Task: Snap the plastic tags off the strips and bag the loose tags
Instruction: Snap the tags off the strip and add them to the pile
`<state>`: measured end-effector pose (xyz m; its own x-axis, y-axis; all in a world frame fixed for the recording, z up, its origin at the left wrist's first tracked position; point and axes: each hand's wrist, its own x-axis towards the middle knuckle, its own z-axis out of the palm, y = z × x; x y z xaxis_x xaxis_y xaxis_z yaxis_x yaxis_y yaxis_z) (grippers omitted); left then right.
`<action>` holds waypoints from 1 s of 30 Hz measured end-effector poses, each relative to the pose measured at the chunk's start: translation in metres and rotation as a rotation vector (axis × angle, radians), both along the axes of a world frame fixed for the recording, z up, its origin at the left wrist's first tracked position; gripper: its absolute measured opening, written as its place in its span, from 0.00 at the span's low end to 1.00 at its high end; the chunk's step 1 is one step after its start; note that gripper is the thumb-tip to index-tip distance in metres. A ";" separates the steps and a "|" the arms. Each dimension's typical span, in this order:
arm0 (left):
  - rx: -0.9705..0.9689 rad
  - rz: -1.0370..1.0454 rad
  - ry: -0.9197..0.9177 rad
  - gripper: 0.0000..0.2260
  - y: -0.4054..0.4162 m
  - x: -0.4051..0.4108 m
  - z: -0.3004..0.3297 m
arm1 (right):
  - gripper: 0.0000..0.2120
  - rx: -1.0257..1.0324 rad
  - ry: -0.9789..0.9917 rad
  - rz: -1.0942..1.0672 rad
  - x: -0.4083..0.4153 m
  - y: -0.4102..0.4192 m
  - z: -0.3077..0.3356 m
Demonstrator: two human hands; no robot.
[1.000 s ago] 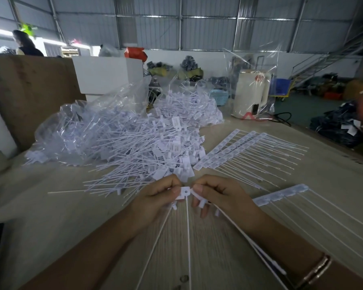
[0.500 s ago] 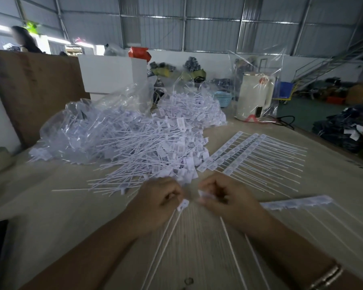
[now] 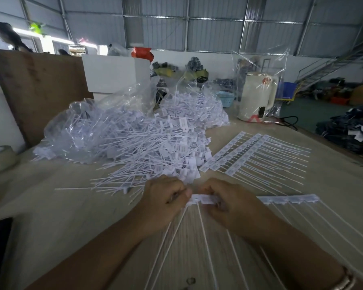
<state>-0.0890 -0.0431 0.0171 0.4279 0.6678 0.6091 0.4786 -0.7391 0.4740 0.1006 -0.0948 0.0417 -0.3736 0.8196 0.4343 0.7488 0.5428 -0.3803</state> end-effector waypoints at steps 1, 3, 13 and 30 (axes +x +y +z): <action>0.007 -0.003 0.007 0.23 -0.001 0.002 -0.001 | 0.04 0.013 -0.029 -0.022 -0.001 0.000 -0.001; 0.003 -0.015 0.015 0.22 -0.003 0.005 -0.001 | 0.04 0.050 -0.023 -0.067 -0.006 0.001 -0.002; -0.005 -0.185 0.007 0.18 -0.001 -0.001 0.005 | 0.08 -0.238 0.396 0.074 -0.003 -0.001 0.009; 0.087 0.250 0.158 0.16 -0.005 -0.004 0.011 | 0.19 -0.082 0.244 -0.054 -0.023 0.005 -0.012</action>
